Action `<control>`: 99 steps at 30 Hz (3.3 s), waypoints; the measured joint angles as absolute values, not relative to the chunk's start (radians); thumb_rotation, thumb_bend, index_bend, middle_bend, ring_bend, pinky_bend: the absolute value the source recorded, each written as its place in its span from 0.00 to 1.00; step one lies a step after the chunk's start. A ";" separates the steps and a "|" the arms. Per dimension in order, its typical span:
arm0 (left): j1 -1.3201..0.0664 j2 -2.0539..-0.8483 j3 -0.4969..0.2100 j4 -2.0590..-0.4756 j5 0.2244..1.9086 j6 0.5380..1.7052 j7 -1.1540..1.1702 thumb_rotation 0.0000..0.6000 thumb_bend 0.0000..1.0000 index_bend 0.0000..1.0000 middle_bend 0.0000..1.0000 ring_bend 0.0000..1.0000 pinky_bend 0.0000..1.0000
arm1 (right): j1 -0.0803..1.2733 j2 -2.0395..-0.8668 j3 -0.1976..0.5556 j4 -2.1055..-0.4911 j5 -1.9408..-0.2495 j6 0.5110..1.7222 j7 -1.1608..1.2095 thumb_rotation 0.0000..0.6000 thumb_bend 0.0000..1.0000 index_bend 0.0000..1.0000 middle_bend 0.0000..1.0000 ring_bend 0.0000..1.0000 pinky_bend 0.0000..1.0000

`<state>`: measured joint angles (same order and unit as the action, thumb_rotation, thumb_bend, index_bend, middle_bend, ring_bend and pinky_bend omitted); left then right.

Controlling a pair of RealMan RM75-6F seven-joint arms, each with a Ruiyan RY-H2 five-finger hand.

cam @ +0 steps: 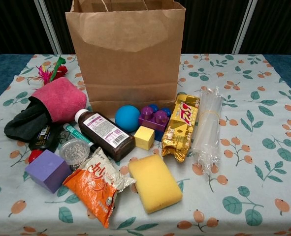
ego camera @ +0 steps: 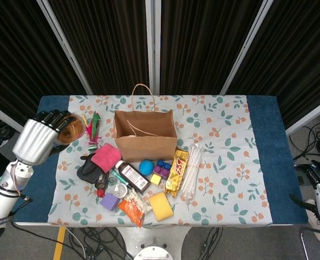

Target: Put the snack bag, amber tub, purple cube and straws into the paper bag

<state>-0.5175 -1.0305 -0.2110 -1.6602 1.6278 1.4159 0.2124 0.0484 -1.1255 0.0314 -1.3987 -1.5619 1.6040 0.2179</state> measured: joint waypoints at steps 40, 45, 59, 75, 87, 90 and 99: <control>-0.932 -1.405 -0.270 -1.345 1.642 1.211 0.115 1.00 0.23 0.49 0.50 0.46 0.50 | 0.028 -1.282 0.073 -1.159 -1.482 1.536 0.401 1.00 0.00 0.30 0.27 0.13 0.15; -0.953 -1.427 -0.264 -1.320 1.645 1.207 0.101 1.00 0.23 0.48 0.49 0.45 0.49 | 0.026 -1.288 0.078 -1.142 -1.476 1.531 0.422 1.00 0.00 0.30 0.27 0.13 0.15; -0.962 -1.425 -0.242 -1.290 1.639 1.209 0.069 1.00 0.17 0.26 0.28 0.26 0.34 | 0.028 -1.285 0.089 -1.140 -1.471 1.522 0.440 1.00 0.00 0.31 0.27 0.13 0.16; -0.937 -1.371 -0.272 -1.295 1.619 1.290 0.105 1.00 0.24 0.28 0.28 0.26 0.33 | 0.025 -1.269 0.095 -1.170 -1.475 1.530 0.433 1.00 0.00 0.31 0.27 0.13 0.16; -0.781 -1.221 -0.262 -1.391 1.527 1.354 0.198 1.00 0.30 0.30 0.31 0.26 0.33 | 0.033 -1.246 0.099 -1.214 -1.488 1.532 0.431 1.00 0.00 0.31 0.27 0.13 0.16; -0.710 -1.170 -0.206 -1.464 1.506 1.347 0.210 1.00 0.28 0.30 0.31 0.26 0.33 | 0.036 -1.231 0.099 -1.243 -1.497 1.534 0.448 1.00 0.00 0.31 0.27 0.13 0.16; -0.510 -1.078 0.027 -1.660 1.478 1.266 0.213 1.00 0.22 0.30 0.33 0.28 0.34 | 0.027 -1.131 0.133 -1.450 -1.504 1.604 0.400 1.00 0.00 0.31 0.27 0.13 0.16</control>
<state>-0.5102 -1.0778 0.0269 -1.6595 1.4778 1.2662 0.2129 0.0271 -1.1315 0.1328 -1.4499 -1.5042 1.6035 0.4004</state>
